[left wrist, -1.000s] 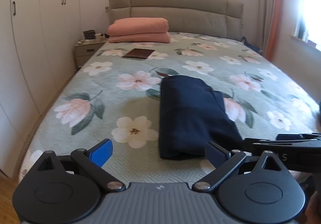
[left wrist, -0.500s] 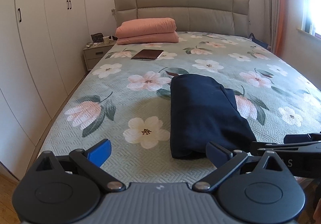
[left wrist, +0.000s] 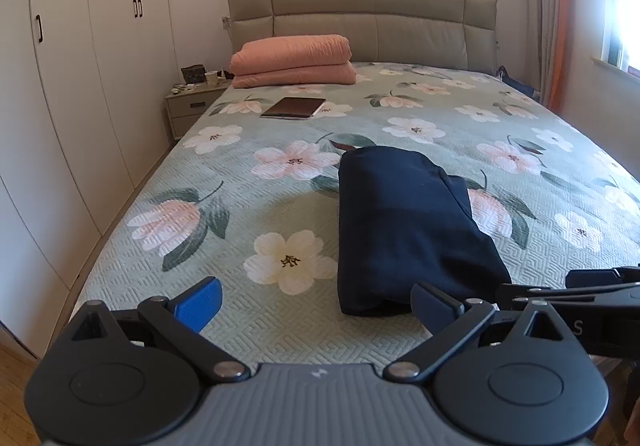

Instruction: Fold large clothes

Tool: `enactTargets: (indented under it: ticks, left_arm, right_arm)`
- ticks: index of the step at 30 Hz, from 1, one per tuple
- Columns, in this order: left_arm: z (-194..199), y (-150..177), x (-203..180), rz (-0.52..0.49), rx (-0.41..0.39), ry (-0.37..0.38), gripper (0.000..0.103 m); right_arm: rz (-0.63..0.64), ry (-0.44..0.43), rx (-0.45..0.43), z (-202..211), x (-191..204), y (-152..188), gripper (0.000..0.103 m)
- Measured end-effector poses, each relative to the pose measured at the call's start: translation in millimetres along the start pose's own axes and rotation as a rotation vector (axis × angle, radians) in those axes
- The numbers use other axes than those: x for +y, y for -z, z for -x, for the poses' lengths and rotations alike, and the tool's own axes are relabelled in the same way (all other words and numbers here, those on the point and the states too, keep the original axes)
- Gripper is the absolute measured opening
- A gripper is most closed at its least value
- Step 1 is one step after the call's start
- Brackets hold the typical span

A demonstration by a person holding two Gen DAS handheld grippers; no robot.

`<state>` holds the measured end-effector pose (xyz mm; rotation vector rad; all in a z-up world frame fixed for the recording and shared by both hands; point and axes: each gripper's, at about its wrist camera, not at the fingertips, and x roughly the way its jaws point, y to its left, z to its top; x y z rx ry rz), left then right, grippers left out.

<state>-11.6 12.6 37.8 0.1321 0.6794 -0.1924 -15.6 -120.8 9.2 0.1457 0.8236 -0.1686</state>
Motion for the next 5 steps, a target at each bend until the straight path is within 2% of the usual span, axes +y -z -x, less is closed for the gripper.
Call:
enactTargets:
  ticks: [5]
  left_arm:
    - [1.8,0.3,0.6,-0.008,-0.026,0.038,0.101]
  right_arm:
    - [-0.016,0.003,-0.004,0.0,-3.9,0.8,0.081]
